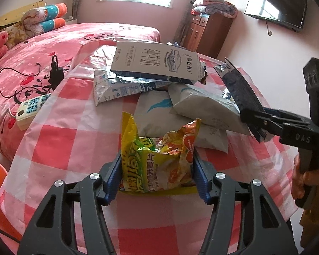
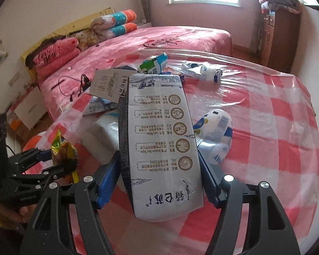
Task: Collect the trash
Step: 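Carry the snack bag and carton with both tools over the orange bucket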
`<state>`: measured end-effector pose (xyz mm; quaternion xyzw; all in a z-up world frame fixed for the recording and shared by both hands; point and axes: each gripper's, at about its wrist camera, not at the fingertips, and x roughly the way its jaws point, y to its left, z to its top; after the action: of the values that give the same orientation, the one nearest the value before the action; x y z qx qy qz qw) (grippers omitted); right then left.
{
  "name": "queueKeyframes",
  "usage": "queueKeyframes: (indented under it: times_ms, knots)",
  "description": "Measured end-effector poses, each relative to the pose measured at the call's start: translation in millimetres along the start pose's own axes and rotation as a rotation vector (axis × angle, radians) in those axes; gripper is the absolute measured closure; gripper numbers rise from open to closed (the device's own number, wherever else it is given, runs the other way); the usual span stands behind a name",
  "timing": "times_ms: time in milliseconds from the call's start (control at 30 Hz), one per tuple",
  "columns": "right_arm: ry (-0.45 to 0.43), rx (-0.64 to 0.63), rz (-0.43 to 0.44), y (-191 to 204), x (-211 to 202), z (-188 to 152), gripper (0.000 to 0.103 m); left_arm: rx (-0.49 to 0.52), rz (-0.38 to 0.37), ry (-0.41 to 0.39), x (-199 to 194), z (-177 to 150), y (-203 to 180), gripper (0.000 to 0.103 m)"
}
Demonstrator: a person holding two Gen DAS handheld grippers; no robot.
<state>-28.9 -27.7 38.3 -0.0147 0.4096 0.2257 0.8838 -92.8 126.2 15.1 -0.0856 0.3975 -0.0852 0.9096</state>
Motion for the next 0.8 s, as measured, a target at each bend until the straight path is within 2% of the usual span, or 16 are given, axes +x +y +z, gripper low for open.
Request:
queueKeyframes:
  times_ms: [300,500,633,800]
  knots:
    - [-0.044,0.099,0.087,21.1,-23.4,-18.1,0.034,-0.014,-0.026,-0.036,-18.7,-1.4,6.5,0.045]
    - [-0.025,0.135,0.187,43.1,-26.9,-24.7,0.034,-0.035,-0.033,-0.068,-35.7,-2.0,17.9,0.045]
    - [-0.003,0.108,0.247,71.0,-21.5,-21.8,0.034,-0.058,-0.017,-0.104,-57.2,-4.8,32.5,0.045]
    - [0.034,0.034,0.341,122.7,-10.6,-10.7,0.034,-0.108,0.047,-0.151,-88.9,-11.8,66.5,0.045]
